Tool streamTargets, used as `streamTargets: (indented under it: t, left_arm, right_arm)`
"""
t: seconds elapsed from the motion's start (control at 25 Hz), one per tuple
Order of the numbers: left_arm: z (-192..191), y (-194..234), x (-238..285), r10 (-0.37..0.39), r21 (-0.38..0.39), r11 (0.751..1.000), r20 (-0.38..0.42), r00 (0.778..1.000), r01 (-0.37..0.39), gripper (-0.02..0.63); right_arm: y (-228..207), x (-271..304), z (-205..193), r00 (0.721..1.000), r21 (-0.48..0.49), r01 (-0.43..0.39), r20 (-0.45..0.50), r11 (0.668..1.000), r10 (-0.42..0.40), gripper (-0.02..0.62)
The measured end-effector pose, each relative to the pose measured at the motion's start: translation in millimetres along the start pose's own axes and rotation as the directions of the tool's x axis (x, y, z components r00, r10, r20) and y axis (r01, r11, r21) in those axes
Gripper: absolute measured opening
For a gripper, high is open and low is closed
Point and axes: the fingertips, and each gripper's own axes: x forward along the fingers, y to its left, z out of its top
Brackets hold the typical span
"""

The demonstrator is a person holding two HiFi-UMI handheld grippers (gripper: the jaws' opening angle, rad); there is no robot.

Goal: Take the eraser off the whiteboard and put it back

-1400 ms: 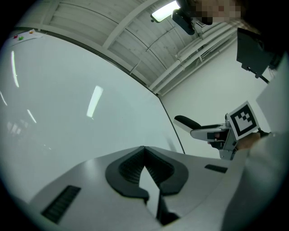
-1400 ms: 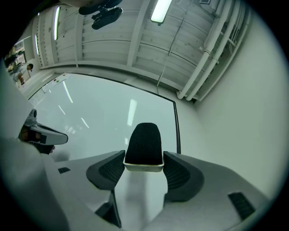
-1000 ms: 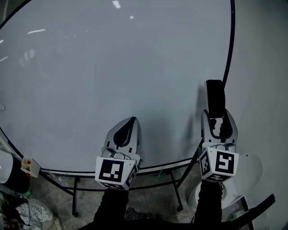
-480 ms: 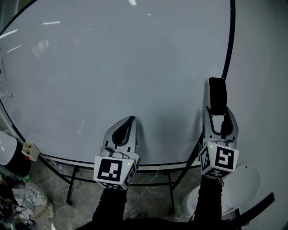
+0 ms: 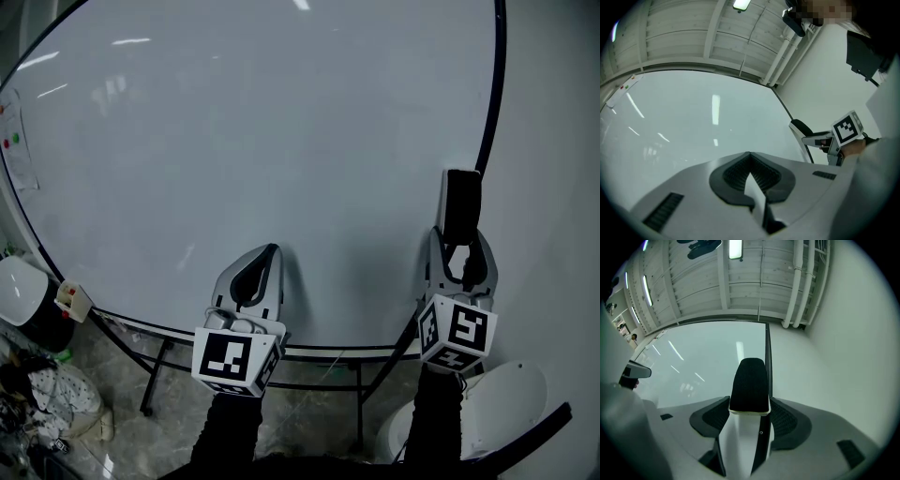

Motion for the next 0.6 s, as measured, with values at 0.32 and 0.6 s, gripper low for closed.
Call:
streamTargets:
  t: [0.32,0.6]
  left_arm:
    - [-6,-3,6,-0.004,-0.005,1.0,-0.011,1.0,0.004,0.006]
    - [-12,0,9,-0.02,0.022,1.0,-0.027,0.999,0.021,0.006]
  right_arm:
    - [0,11,-17,0.999,0.012,-0.004,-0.034,1.0,0.005,0.276]
    - [0,17,-24,0.999,0.03,0.003,-0.046,1.0,-0.001,0.276]
